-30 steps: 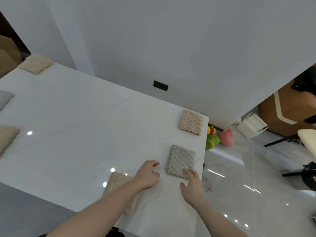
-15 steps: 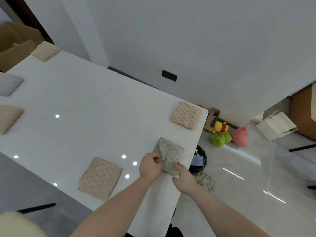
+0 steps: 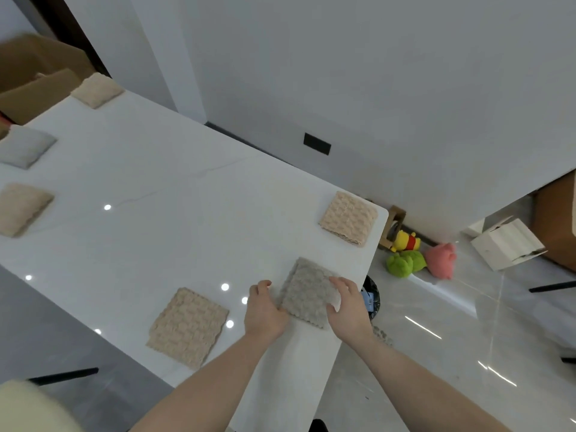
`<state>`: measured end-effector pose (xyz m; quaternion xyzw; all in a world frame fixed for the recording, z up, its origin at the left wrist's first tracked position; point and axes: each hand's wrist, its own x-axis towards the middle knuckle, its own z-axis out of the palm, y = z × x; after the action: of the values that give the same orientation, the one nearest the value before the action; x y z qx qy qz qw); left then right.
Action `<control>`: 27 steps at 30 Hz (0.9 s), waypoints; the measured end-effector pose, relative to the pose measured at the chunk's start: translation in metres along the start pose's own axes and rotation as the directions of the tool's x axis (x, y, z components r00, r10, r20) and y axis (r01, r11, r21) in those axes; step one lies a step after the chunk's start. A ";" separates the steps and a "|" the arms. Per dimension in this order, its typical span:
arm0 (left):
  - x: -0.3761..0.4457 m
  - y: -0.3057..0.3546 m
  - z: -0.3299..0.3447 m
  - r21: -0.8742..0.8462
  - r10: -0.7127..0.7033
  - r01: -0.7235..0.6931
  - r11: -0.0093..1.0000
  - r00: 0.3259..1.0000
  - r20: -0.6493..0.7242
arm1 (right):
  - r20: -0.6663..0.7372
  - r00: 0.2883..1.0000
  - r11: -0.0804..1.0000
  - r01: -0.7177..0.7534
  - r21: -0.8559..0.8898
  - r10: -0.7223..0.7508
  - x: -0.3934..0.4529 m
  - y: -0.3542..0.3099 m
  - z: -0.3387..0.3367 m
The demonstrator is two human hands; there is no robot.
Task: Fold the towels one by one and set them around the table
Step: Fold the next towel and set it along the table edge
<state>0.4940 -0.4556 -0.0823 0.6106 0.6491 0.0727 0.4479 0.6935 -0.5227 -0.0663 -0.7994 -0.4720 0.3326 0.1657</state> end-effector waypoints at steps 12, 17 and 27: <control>-0.001 -0.037 0.007 0.369 0.470 -0.550 0.749 0.834 0.290 | 0.097 0.995 0.876 0.072 -0.477 -0.028 -0.029 0.009 0.067; 0.003 -0.040 0.003 0.571 0.312 -0.586 0.575 0.802 0.509 | 0.160 0.984 0.853 0.017 -0.522 0.078 -0.018 0.012 0.077; 0.042 0.035 -0.021 0.499 0.486 -0.611 0.615 0.791 0.370 | 0.092 0.995 0.916 0.077 -0.394 -0.044 0.004 -0.009 0.022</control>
<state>0.5111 -0.4017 -0.0679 0.8923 0.3703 -0.0616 0.2508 0.6739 -0.5162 -0.0781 -0.7872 -0.5607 0.2567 -0.0091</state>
